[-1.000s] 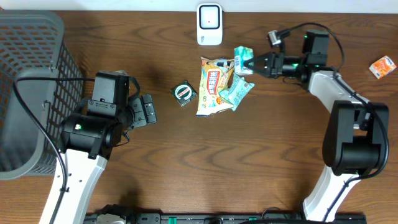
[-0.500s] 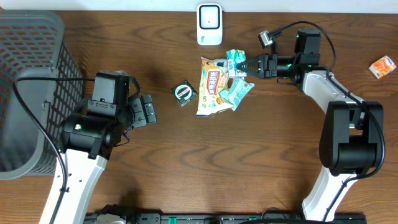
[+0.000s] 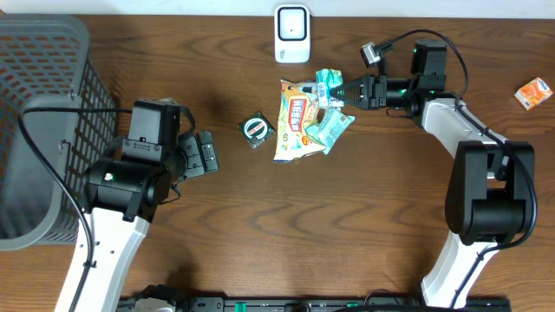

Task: Scan the item barcode
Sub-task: 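Grasp the blue-white tissue pack with the right gripper and lift, then carry the blue-white pack up under the white scanner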

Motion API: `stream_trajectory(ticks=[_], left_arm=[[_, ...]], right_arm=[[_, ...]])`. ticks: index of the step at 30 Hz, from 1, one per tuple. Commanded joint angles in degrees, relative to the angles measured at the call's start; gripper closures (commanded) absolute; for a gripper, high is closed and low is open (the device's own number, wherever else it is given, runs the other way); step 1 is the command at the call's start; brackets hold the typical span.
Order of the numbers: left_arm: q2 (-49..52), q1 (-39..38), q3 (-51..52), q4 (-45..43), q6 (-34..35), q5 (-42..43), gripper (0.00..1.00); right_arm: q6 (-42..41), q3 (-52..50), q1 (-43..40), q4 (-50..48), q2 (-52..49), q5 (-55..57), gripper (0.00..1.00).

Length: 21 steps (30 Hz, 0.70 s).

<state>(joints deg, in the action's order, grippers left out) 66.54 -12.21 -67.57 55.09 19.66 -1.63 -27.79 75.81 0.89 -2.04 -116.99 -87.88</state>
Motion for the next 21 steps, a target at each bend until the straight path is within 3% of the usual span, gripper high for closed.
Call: stream_trajectory(ticks=[1, 17, 21], left_arm=[[0.11, 0.09, -0.5, -0.02, 0.52, 0.09, 0.02], [0.11, 0.09, -0.5, -0.02, 0.52, 0.09, 0.02], [0.11, 0.09, -0.5, -0.02, 0.52, 0.09, 0.02]], right_arm=[[1.29, -0.09, 0.46, -0.09, 1.27, -0.92, 0.99], [1.11, -0.07, 7.72, -2.38, 3.82, 22.21, 0.98], [6.95, -0.07, 7.96, -1.49, 8.35, 31.17, 0.98]])
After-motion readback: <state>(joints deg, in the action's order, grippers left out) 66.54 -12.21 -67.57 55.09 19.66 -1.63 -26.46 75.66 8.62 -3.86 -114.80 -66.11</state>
